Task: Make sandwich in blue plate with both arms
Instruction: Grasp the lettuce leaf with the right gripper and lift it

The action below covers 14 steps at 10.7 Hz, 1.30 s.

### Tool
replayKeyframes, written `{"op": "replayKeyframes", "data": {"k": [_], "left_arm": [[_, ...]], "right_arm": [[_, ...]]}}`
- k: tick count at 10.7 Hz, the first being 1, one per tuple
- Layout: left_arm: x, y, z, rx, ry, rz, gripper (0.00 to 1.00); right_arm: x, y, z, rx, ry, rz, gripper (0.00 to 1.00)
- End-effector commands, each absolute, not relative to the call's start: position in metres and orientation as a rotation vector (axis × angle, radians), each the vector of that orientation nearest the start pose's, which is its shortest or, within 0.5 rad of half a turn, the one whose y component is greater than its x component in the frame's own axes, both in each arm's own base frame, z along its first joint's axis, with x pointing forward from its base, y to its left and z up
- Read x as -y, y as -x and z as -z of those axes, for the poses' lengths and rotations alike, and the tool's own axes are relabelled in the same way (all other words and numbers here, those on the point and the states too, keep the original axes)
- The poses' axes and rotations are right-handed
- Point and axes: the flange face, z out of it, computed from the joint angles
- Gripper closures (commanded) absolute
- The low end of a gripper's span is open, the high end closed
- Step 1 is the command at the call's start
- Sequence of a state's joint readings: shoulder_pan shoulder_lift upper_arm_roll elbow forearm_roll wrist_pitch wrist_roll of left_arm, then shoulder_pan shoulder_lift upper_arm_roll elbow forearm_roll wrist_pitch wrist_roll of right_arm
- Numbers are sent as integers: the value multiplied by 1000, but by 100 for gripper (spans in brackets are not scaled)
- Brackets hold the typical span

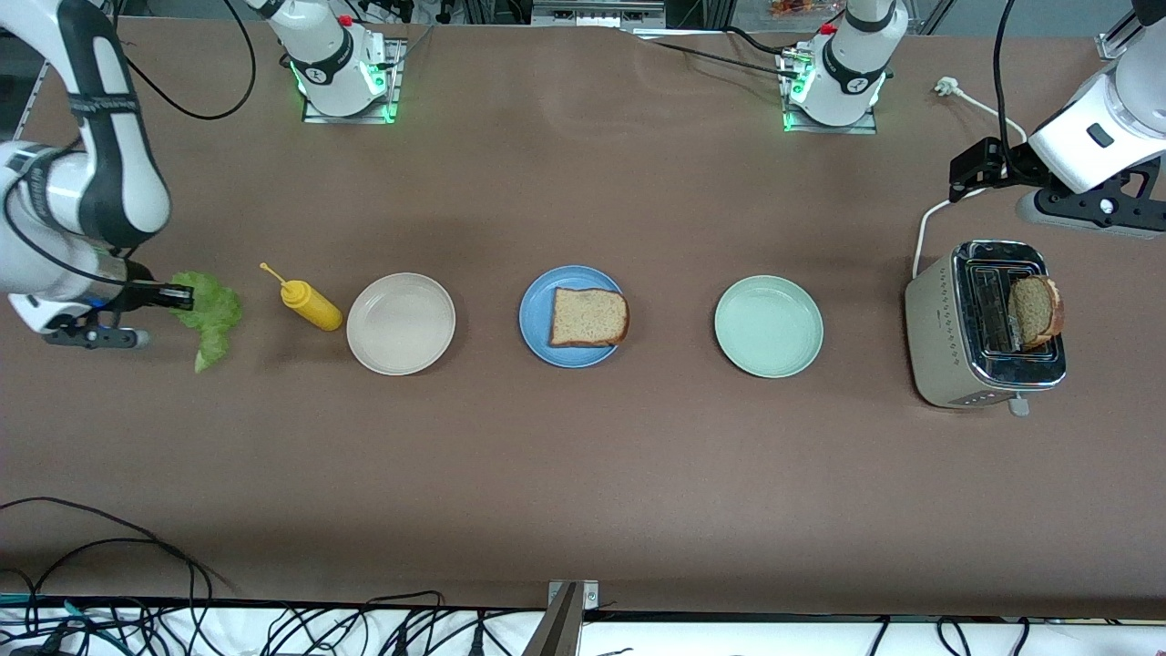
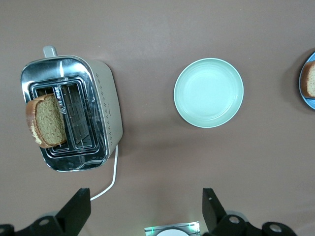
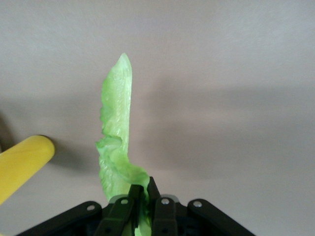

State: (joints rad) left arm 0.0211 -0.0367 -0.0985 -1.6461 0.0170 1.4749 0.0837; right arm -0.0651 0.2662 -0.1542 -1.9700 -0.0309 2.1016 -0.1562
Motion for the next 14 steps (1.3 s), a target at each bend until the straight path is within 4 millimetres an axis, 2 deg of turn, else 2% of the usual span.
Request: {"op": "replayKeyframes", "data": {"k": [1,4,5,7,9,12,14], "left_arm": [[41,-524,-606,-278,3126,-184,0],[42,-524,-607,-278,3126,-181,0],[42,-524,-607,-278,3126,-181,0],[42,-524,-607,-281,3128,-181,0],[44,-524,-608,-286,3127,-176,0],[45,-524,-609,-288,3127,-174,0],[45,-526,-611,-288,3128,-155,0]], "right_arm": [[131,-574,-386,-78,3181,-233,100],[126,-570,-450,-194,3166,-261,100],[113,-569,-473,-262,3156,-254,100],[65,-571,-504,-440,3131,-186,100],[15,-570,-517,-564,3083,-152,100],[-51,-575,-515,-776,3028,-106,100],[-76,-577,-508,-870,3001,-106,100]]}}
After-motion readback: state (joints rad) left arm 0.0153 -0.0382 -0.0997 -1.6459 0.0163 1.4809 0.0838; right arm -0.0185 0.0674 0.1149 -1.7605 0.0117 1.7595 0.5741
